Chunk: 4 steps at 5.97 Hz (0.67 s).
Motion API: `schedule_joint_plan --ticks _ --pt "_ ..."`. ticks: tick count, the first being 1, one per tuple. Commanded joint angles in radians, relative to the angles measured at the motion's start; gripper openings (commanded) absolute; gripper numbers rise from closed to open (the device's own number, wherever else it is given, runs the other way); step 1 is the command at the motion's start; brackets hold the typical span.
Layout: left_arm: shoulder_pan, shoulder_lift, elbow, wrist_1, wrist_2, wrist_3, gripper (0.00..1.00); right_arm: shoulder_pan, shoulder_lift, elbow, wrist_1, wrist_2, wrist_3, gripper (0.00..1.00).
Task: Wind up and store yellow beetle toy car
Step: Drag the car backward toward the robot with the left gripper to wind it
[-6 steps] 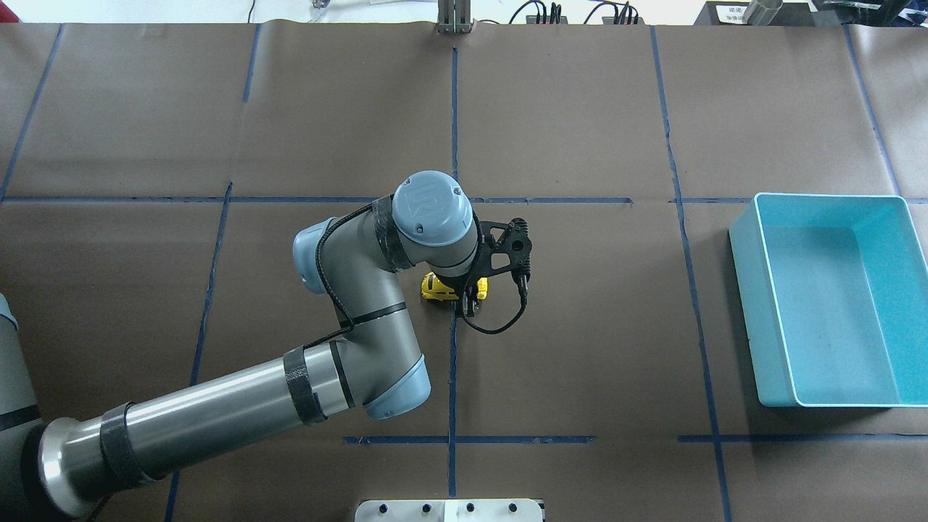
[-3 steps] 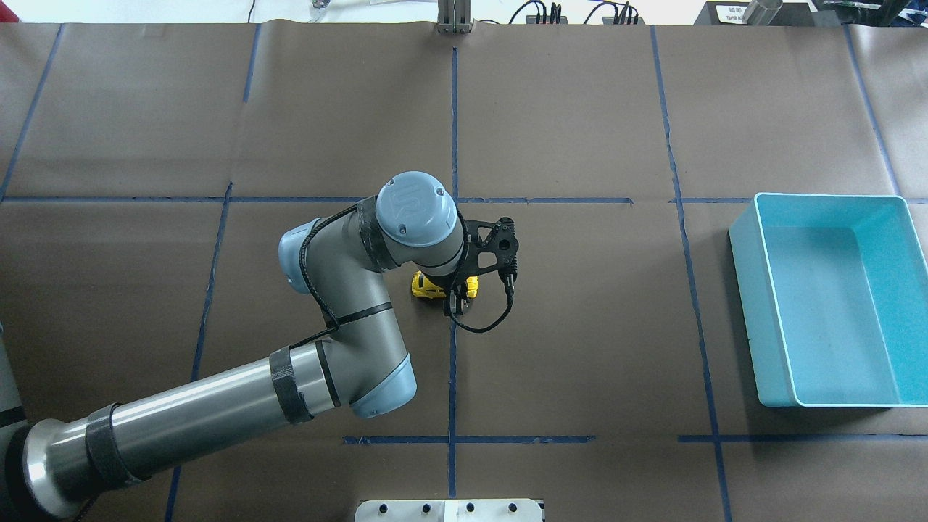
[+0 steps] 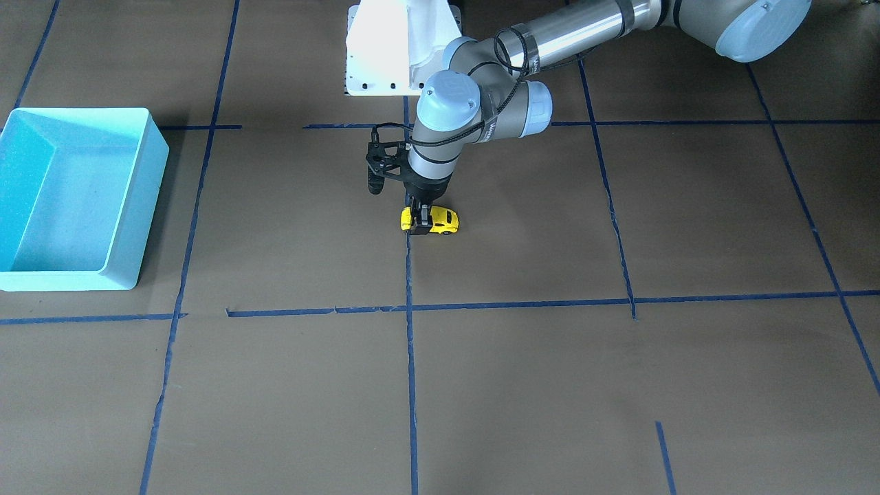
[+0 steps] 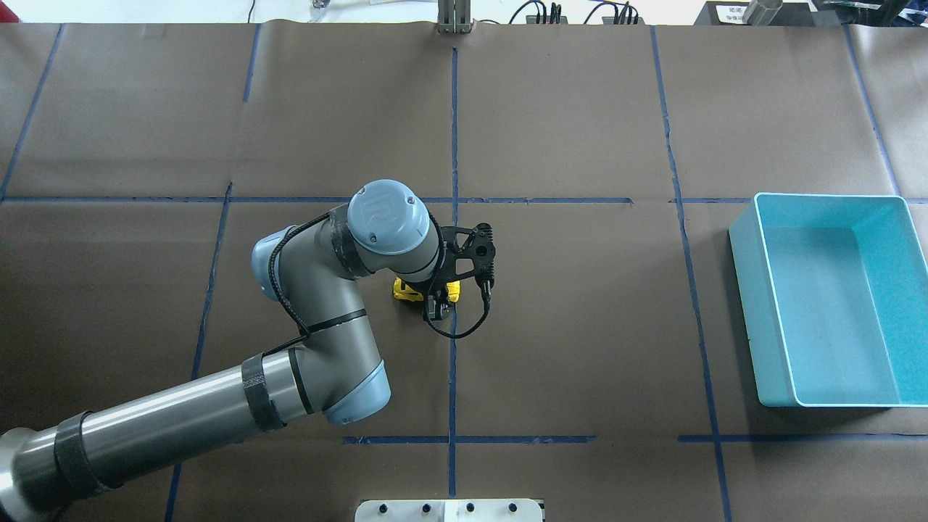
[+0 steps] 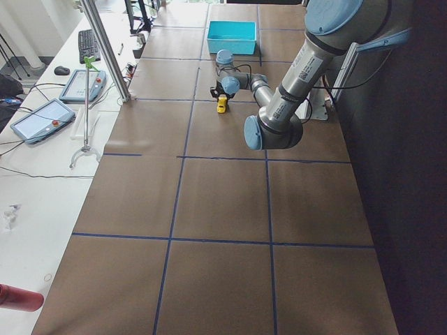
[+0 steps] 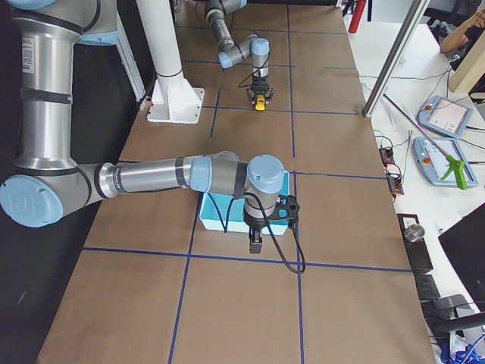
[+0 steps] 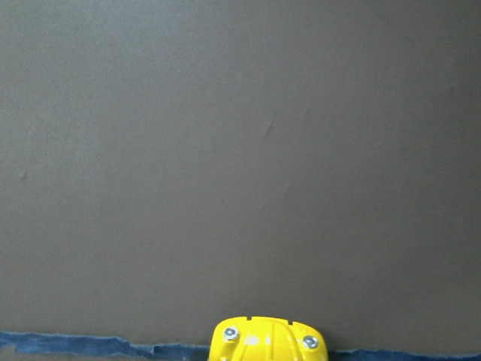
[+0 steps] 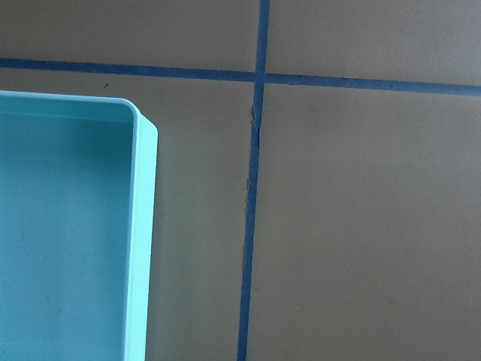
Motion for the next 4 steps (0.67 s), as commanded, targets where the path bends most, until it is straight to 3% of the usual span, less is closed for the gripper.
schedule_joint_plan --ticks 1,4 --pt "-0.006 0.046 -0.034 -0.010 -0.001 0.001 0.00 0.000 0.000 0.000 0.000 0.000 0.000 1.00" --pt "-0.025 0.110 -0.083 -0.016 -0.004 0.010 0.00 0.000 0.000 0.000 0.000 0.000 0.000 1.00"
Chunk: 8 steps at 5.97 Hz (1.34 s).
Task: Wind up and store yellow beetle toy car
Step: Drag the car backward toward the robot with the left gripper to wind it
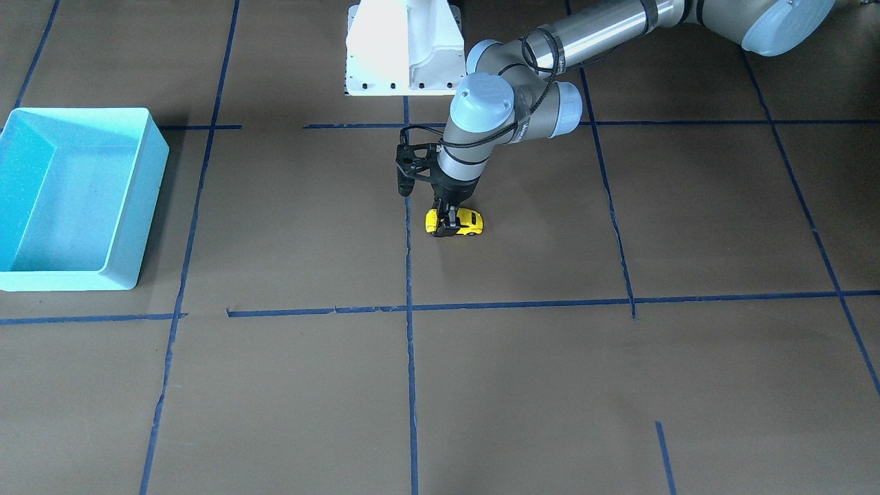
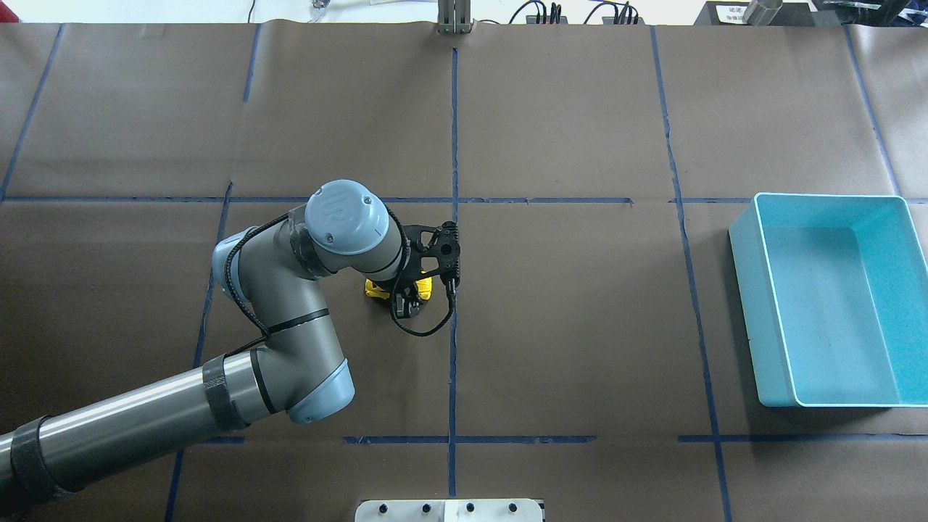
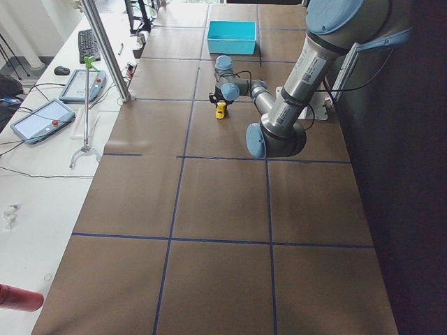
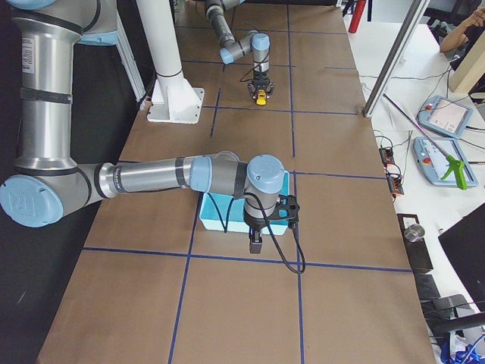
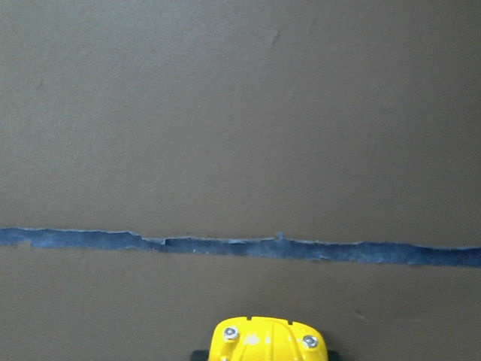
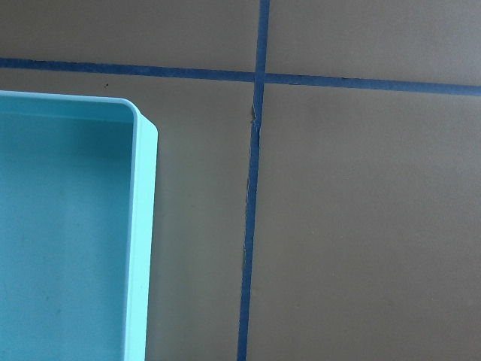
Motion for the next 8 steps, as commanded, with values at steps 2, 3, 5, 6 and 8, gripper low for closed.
schedule_joint_plan --ticks 2,3,5,6,8 --pt "-0.005 0.045 -0.036 -0.001 0.000 0.002 0.00 0.000 0.000 0.000 0.000 0.000 0.000 1.00" --pt "-0.003 0.050 -0.038 -0.003 0.000 0.002 0.00 0.000 0.000 0.002 0.000 0.000 0.000 1.00" --pt "0.000 0.051 -0.039 0.000 0.006 0.032 0.97 0.000 0.001 0.000 0.000 0.000 0.000 1.00" --pt "0.001 0.051 -0.039 0.000 0.006 0.033 1.00 0.000 0.000 0.000 0.000 0.000 0.000 1.00" --pt "0.000 0.050 -0.039 0.002 0.004 0.034 1.00 0.000 0.000 0.000 0.000 0.000 0.000 1.00"
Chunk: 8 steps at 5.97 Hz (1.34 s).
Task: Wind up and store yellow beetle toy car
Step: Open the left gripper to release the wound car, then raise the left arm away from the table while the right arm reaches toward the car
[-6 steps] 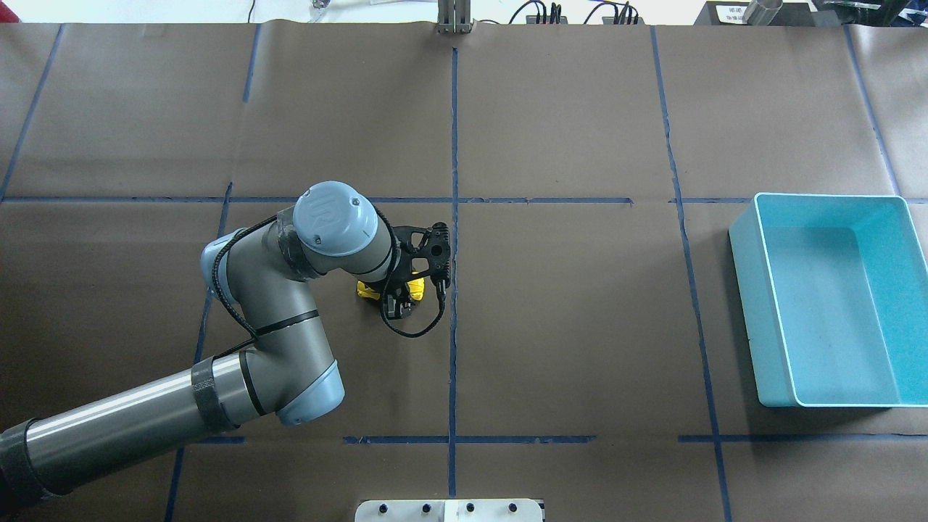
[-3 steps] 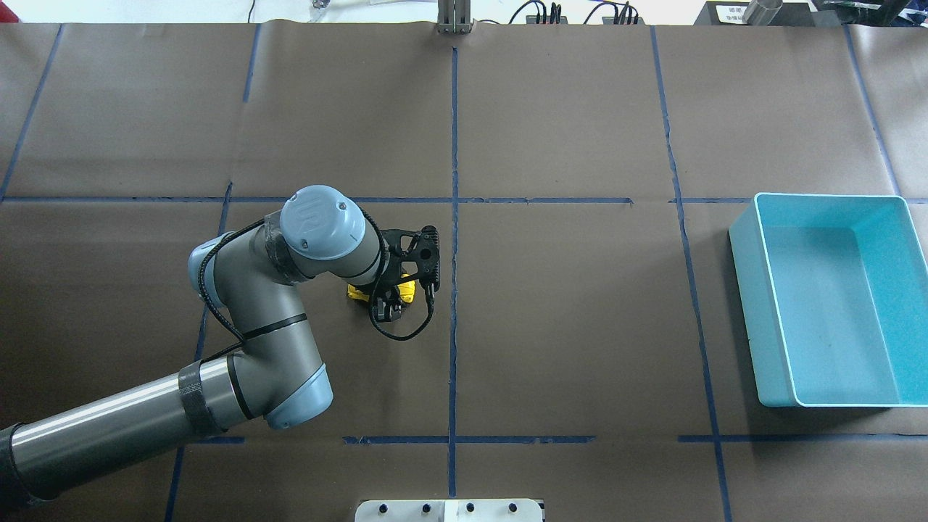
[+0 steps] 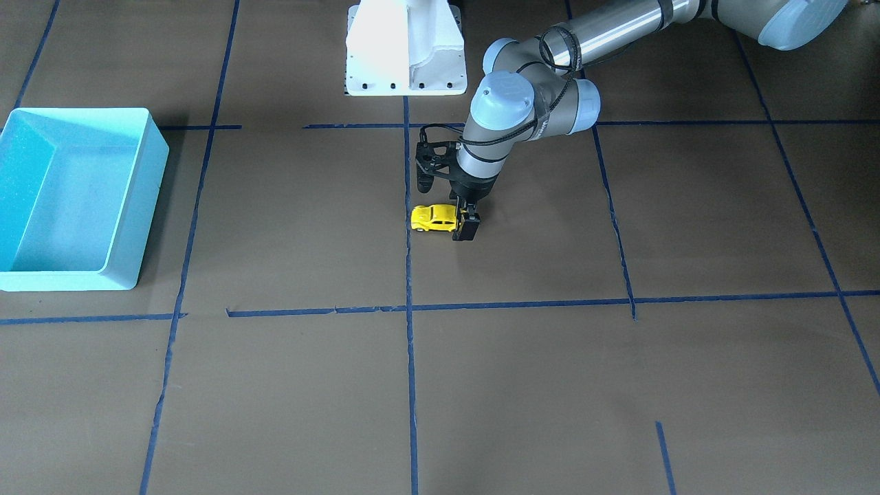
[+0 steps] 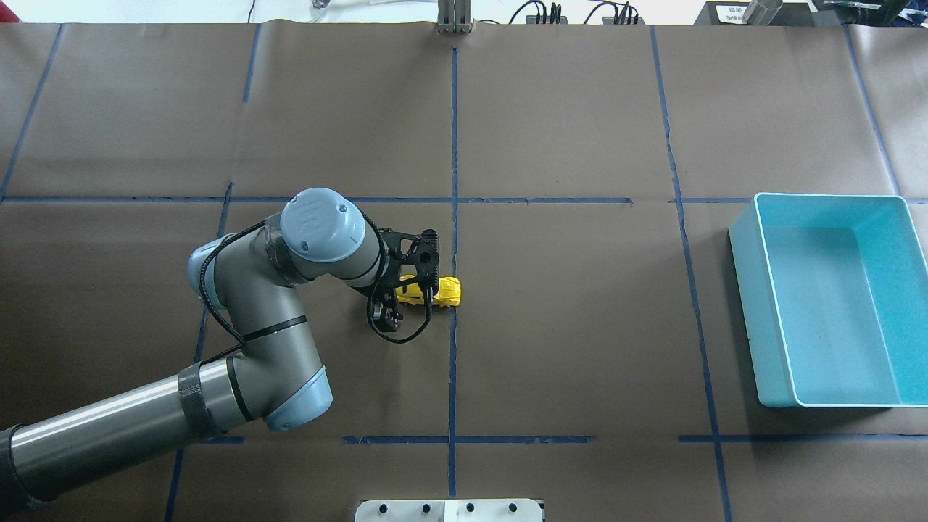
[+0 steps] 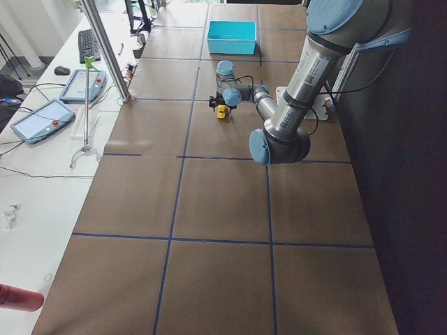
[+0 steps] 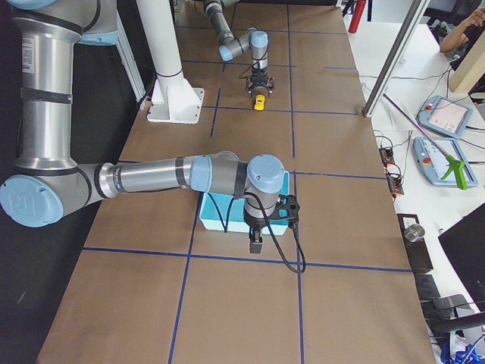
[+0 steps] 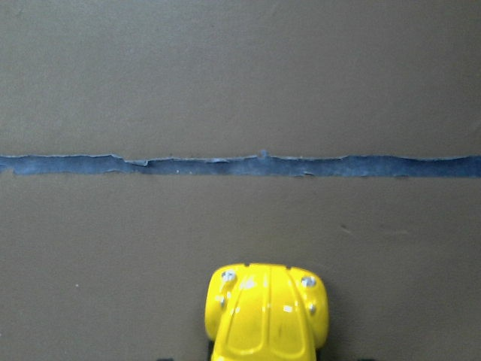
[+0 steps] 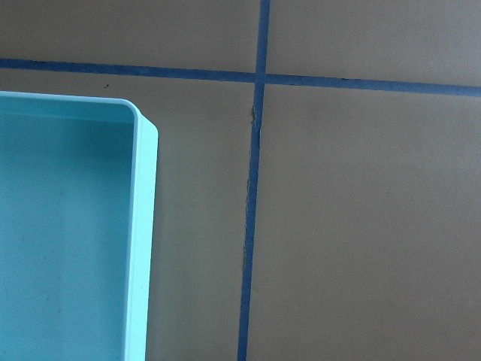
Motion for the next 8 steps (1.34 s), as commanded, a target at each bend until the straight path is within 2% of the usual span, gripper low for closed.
schedule_joint_plan --ticks 1,8 --pt "0.001 0.000 0.000 0.003 0.000 0.001 1.00 0.000 -0.001 0.000 0.000 0.000 0.000 1.00" --pt "-0.020 0.001 -0.009 0.063 -0.005 0.002 1.00 0.000 -0.001 0.000 0.012 -0.001 0.000 1.00"
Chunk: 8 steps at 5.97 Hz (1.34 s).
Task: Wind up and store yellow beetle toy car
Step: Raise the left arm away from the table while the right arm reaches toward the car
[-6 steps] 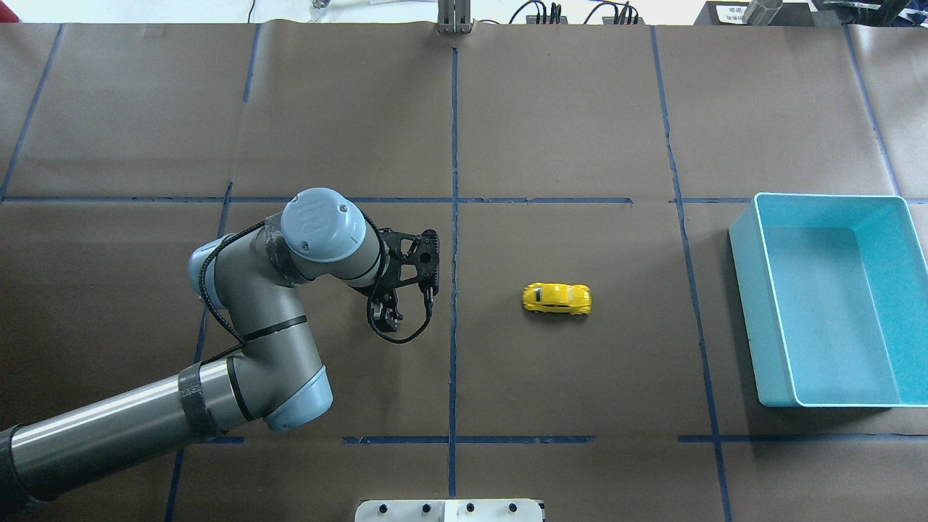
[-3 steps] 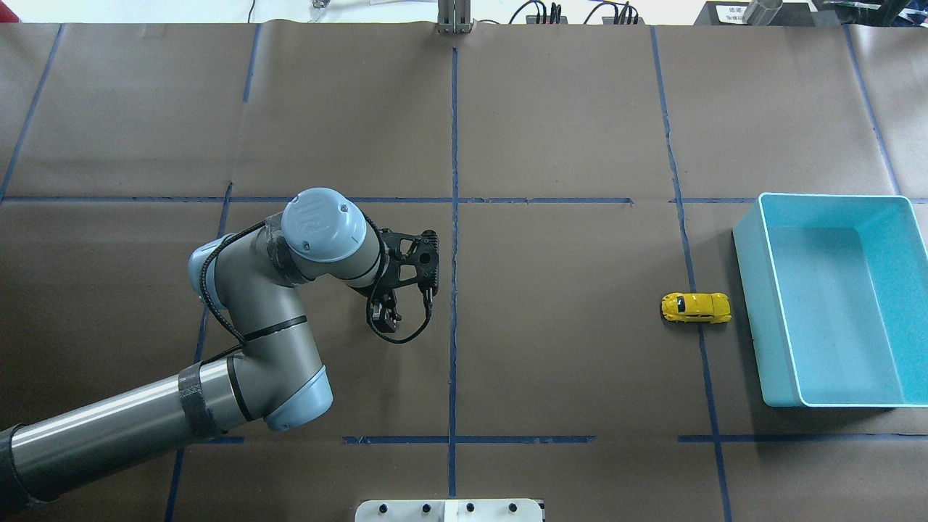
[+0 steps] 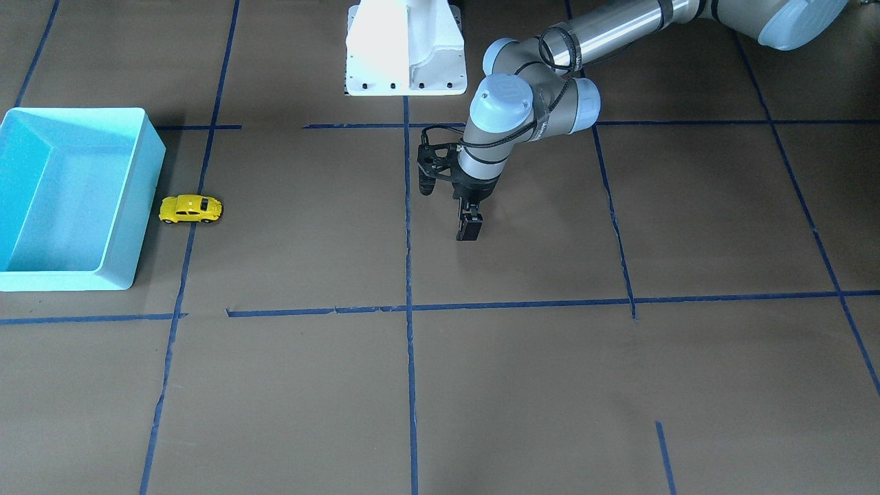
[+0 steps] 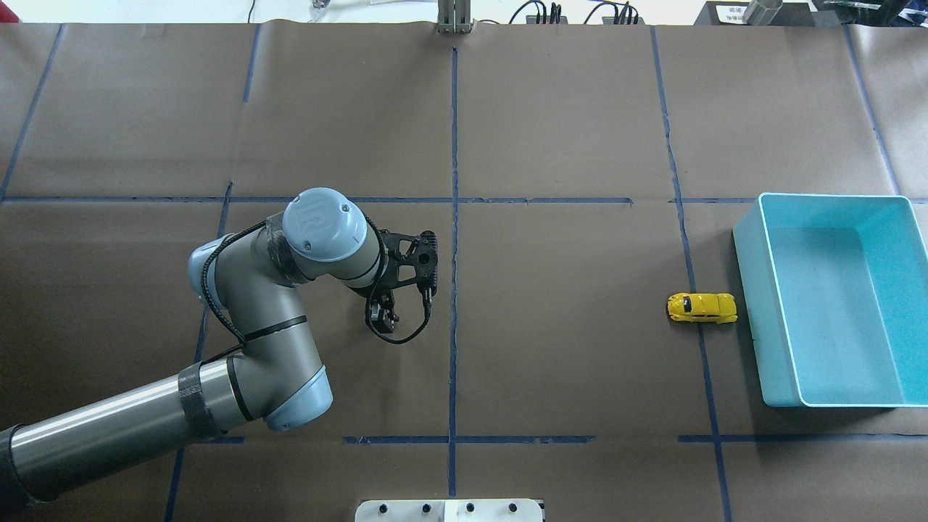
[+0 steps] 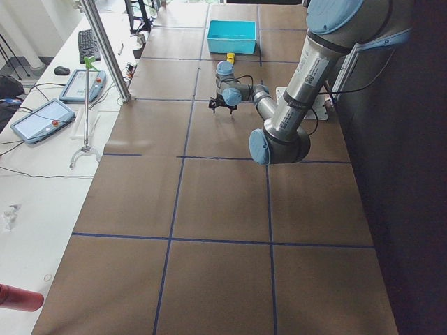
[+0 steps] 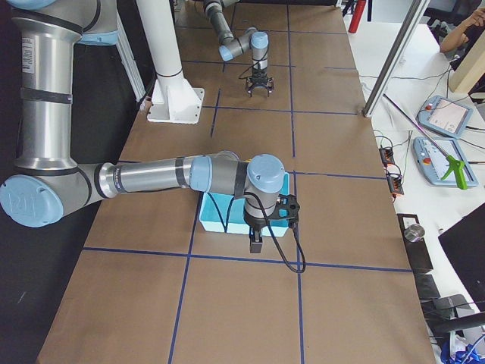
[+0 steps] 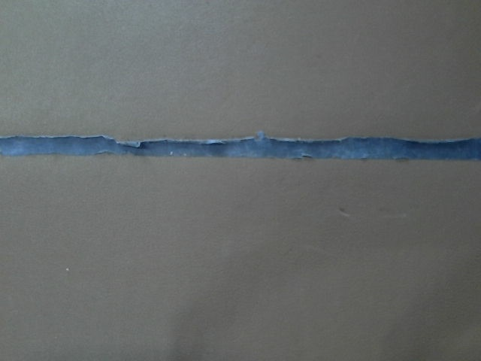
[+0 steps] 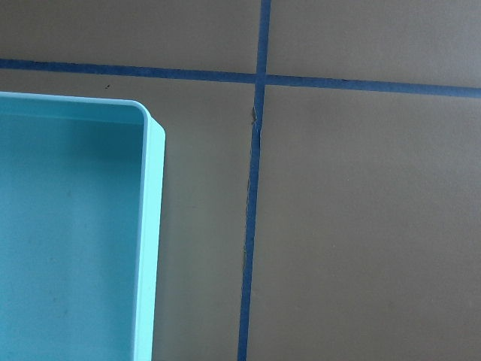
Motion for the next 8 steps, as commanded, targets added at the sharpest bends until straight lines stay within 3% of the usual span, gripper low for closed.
schedule_joint_plan --ticks 1,3,4,6,7,8 --pt "-0.035 0.000 -0.020 0.063 -0.003 0.001 1.00 0.000 -0.001 -0.019 0.010 0.000 0.000 1.00" --pt "-0.088 0.013 -0.063 0.175 0.000 -0.004 1.00 0.002 -0.001 -0.020 0.034 -0.001 -0.003 1.00" --pt "-0.131 0.017 -0.063 0.200 0.005 -0.010 1.00 0.002 -0.001 -0.016 0.091 0.003 -0.003 1.00" --pt "-0.216 0.030 -0.057 0.231 0.003 -0.010 1.00 -0.005 -0.005 0.020 0.097 0.005 -0.011 1.00" --pt "-0.224 0.030 -0.057 0.260 -0.003 -0.010 1.00 -0.067 -0.001 0.026 0.125 0.014 -0.008 1.00" --pt "-0.231 0.052 -0.063 0.260 -0.003 -0.012 1.00 -0.071 -0.011 0.095 0.166 0.093 -0.009 1.00"
